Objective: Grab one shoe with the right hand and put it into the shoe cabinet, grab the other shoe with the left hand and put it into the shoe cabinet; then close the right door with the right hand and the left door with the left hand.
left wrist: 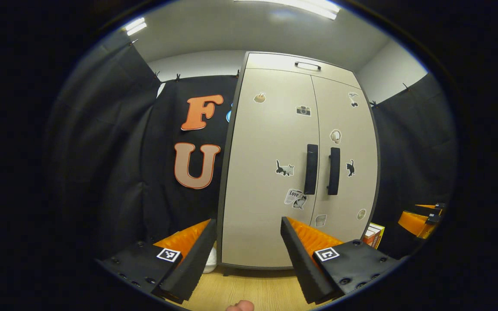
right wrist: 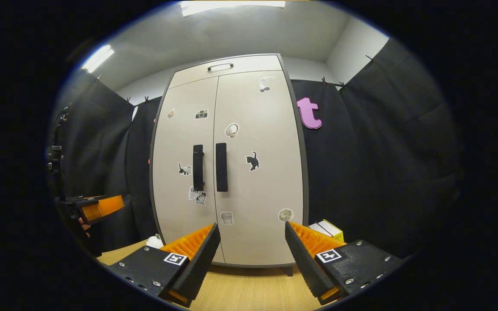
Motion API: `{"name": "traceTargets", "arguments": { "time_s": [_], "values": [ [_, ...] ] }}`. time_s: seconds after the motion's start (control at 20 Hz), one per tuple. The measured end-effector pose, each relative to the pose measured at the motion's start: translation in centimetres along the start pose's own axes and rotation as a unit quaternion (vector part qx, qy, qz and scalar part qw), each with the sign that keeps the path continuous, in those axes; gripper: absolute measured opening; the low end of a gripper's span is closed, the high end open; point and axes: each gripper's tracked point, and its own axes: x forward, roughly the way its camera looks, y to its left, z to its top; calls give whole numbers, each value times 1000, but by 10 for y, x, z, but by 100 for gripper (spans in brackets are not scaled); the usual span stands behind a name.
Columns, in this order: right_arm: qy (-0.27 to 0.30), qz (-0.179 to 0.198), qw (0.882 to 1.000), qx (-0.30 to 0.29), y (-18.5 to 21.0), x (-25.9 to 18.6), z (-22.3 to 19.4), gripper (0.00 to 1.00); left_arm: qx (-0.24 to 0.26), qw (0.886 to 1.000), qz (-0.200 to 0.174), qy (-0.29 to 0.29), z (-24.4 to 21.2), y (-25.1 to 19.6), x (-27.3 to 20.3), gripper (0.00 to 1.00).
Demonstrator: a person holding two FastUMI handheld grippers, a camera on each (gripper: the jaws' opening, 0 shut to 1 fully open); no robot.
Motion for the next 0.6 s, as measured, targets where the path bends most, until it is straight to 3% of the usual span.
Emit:
{"name": "traceTargets", "arguments": {
  "time_s": [0.6],
  "values": [
    [10,-4,1000,4,-3,-3,-7,93,5,1000,-12,7,-7,-12,2,97]
  ]
}}
